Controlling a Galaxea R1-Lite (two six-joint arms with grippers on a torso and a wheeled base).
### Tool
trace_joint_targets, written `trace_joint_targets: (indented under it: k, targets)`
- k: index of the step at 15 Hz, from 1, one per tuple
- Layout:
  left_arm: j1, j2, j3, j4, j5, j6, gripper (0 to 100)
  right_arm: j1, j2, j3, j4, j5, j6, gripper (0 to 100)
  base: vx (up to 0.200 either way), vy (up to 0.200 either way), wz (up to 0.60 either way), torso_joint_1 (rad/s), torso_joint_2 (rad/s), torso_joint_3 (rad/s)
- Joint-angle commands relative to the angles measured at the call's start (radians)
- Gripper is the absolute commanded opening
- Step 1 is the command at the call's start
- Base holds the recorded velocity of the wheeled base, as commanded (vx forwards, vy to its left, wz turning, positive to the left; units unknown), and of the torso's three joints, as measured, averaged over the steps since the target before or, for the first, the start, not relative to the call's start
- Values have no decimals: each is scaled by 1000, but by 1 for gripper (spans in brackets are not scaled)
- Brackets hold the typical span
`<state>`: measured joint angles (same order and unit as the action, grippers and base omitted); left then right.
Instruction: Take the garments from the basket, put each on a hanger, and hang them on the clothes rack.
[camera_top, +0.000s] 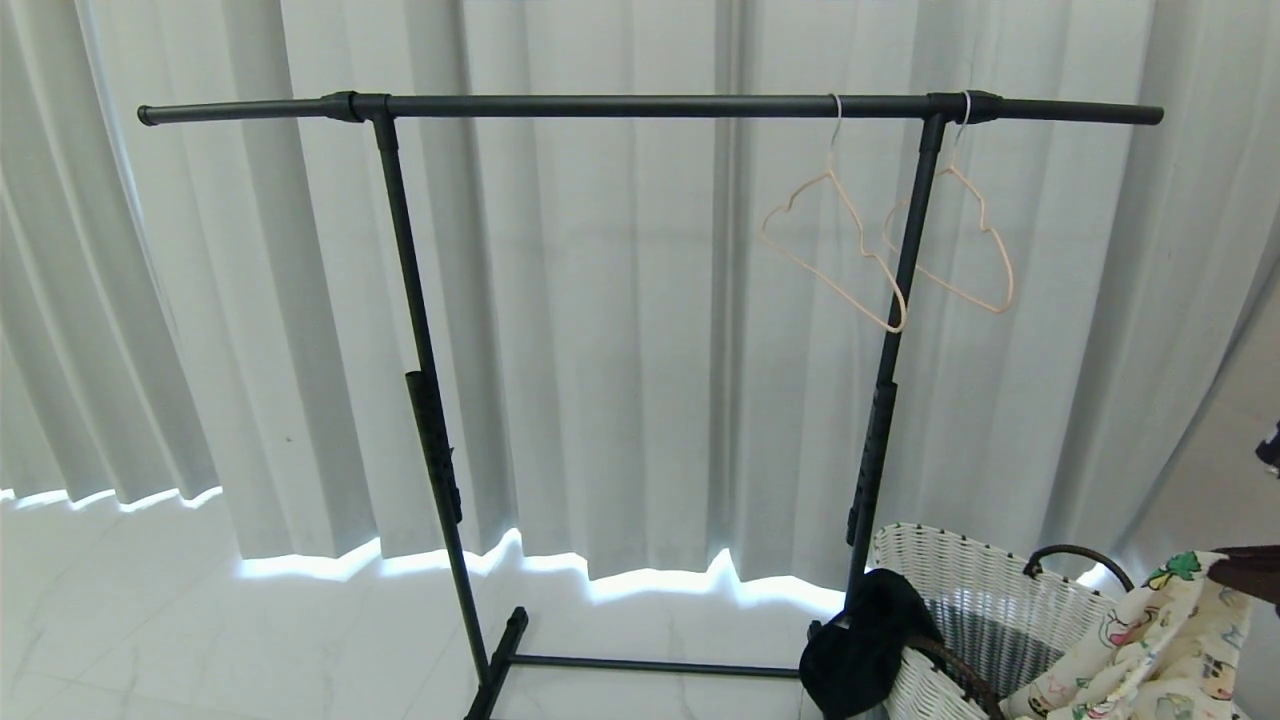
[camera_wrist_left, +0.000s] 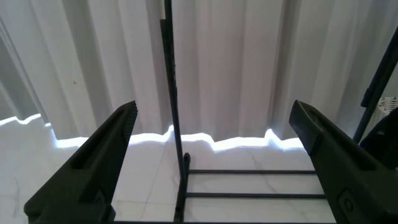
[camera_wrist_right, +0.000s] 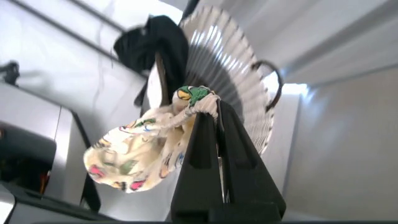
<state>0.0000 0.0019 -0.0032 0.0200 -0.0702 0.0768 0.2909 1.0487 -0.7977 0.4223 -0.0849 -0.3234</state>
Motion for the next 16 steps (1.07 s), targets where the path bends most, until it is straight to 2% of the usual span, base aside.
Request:
trace_joint_targets:
  k: [1,5,10,16]
  targets:
    - [0,0,0,0,0,0,100,8,-53,-6,0,-1,-2,0,0,0,0,0,0,0]
    - [0,0,0,0,0,-2,100,53,-53,-6,0,-1,-3,0,-200,0,0,1,5,0]
    - [0,0,0,0,0,-2,100,100,-30,-6,-2,-3,-3,0,0,0,0,0,0,0]
    - [0,0,0,0,3,-28,100,182,25,-8,-8,1,1,0,0,200,0,2,0,6]
